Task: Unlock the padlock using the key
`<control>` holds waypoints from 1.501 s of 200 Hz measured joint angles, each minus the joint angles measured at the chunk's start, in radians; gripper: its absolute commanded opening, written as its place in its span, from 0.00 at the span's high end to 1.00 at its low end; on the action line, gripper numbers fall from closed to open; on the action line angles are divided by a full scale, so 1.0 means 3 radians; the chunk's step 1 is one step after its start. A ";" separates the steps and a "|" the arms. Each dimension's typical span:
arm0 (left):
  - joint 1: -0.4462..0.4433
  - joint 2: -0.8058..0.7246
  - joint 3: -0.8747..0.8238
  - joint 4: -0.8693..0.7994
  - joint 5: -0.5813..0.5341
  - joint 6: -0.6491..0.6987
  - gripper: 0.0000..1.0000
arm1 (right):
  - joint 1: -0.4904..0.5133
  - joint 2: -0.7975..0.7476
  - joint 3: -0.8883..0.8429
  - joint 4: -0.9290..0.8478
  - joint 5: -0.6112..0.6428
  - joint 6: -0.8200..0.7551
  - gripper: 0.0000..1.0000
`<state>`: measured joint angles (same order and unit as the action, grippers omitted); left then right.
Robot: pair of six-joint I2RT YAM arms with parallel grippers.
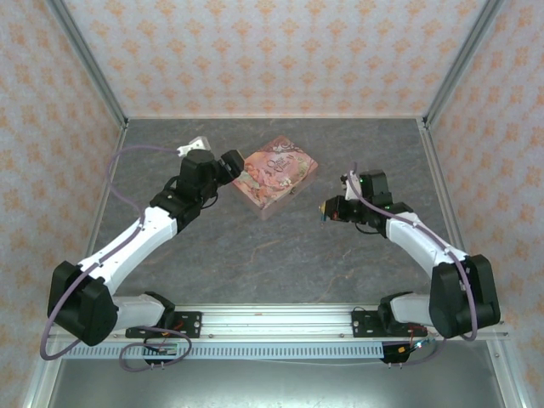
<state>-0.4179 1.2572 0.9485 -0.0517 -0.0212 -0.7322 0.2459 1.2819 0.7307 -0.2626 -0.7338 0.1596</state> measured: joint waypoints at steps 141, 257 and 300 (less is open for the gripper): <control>0.0071 -0.0542 -0.0432 0.0387 -0.0304 -0.0004 0.05 | 0.0381 0.0773 0.0191 -0.0696 0.0104 0.0014 0.95; 0.0109 -0.0823 -0.0537 0.0309 -0.0540 0.0067 0.05 | 0.0371 0.0521 0.0262 -0.0699 0.0601 0.0025 0.71; 0.0116 -0.1167 -0.0660 0.0286 -0.0685 0.0286 0.05 | 0.0170 -0.0061 0.0328 -0.0689 0.1074 -0.0066 0.61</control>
<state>-0.3832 0.9070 0.7506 0.0341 -0.2268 -0.6464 0.2970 1.2636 0.8291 -0.4694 -0.4114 0.1398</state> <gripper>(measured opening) 0.946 0.345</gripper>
